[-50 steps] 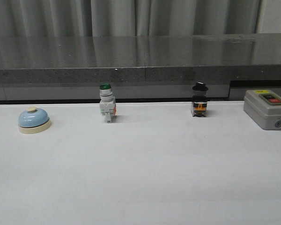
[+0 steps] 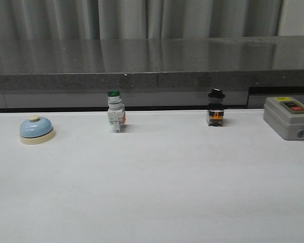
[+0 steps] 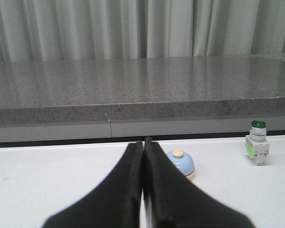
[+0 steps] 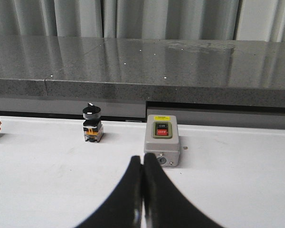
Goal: Place and press bell with both arms
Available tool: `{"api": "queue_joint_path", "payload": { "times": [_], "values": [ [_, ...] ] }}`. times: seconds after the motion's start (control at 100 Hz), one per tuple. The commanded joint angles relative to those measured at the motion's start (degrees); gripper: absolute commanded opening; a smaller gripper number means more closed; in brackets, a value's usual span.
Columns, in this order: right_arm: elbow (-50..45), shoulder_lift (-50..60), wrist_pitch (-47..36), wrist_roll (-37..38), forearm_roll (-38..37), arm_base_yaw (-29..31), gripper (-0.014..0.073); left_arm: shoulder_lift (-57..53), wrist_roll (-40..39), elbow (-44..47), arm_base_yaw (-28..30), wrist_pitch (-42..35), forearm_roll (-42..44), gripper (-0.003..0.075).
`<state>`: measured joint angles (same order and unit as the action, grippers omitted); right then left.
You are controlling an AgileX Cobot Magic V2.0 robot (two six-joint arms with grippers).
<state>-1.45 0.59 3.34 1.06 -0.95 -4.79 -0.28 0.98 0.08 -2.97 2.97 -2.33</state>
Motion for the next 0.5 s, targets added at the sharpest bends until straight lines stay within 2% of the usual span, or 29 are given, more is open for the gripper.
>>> {"api": "queue_joint_path", "payload": {
  "times": [0.0, 0.22, 0.49],
  "values": [
    [0.78, 1.02, -4.87, -0.5, 0.04, 0.32, -0.006, -1.61, -0.58, 1.14, 0.2, -4.97, -1.36, -0.002],
    [0.78, 1.02, -4.87, -0.5, 0.04, 0.32, -0.006, 2.95, -0.58, -7.63, 0.2, 4.49, -6.03, -0.002],
    [0.78, 1.02, -4.87, -0.5, 0.04, 0.32, -0.006, 21.21, -0.58, -27.55, 0.2, 20.09, -7.49, -0.002]
  ]
}}
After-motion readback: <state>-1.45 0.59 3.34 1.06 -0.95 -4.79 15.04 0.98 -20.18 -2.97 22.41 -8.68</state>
